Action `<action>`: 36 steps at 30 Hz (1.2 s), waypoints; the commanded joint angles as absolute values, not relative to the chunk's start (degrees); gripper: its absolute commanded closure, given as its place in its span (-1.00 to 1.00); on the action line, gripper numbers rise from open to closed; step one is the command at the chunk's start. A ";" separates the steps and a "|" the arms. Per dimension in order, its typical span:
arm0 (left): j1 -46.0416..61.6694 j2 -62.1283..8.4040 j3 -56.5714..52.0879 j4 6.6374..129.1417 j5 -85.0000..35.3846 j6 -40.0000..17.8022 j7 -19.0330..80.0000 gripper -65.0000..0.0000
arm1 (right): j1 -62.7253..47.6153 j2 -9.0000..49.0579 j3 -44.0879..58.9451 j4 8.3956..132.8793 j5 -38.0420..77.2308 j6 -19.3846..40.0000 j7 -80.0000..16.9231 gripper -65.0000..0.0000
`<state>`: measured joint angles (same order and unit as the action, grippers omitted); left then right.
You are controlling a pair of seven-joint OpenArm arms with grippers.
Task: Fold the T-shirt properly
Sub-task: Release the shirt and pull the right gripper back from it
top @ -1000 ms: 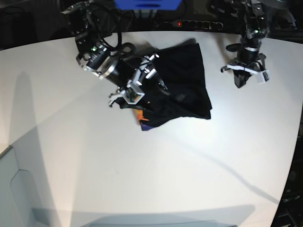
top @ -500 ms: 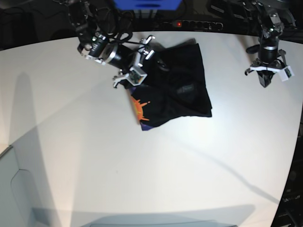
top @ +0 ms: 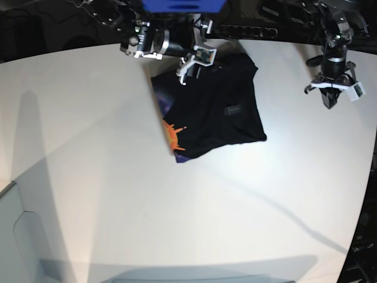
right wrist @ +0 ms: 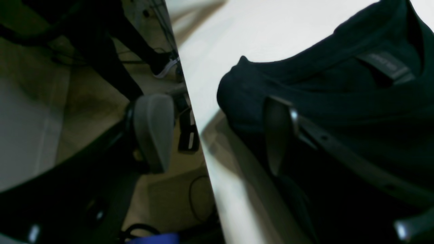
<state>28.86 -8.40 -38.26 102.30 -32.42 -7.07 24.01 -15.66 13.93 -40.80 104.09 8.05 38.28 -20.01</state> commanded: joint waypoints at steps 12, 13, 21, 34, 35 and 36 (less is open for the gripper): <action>31.96 -9.71 -38.20 106.33 -51.91 -7.25 22.73 0.41 | -16.40 13.76 -23.16 109.93 9.54 40.00 -18.77 -0.29; 32.31 -9.54 -38.11 107.56 -52.79 -7.25 22.73 0.23 | -16.40 13.76 -21.32 109.93 9.54 40.00 -18.77 -0.29; 33.01 -9.36 -25.19 108.79 -54.64 -7.25 22.73 -0.28 | -16.31 13.67 -10.42 109.58 9.54 40.00 -18.77 -0.30; 31.96 -9.10 -12.09 98.77 -54.46 -7.25 22.29 -0.28 | -16.48 13.67 -3.91 109.49 9.54 40.00 -19.03 -0.30; 31.96 -9.36 -12.09 98.77 -54.37 -7.25 22.29 -0.28 | -16.66 13.67 -3.91 109.49 9.54 40.00 -19.03 -0.30; 31.87 -9.54 -12.09 98.33 -54.37 -7.25 22.29 -0.28 | -16.75 13.67 -3.91 109.49 9.54 40.00 -19.03 -0.30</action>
<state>31.70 -9.10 -11.90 97.71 -53.91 -6.70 22.94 -16.86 13.47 -4.12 108.71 8.56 38.74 -20.40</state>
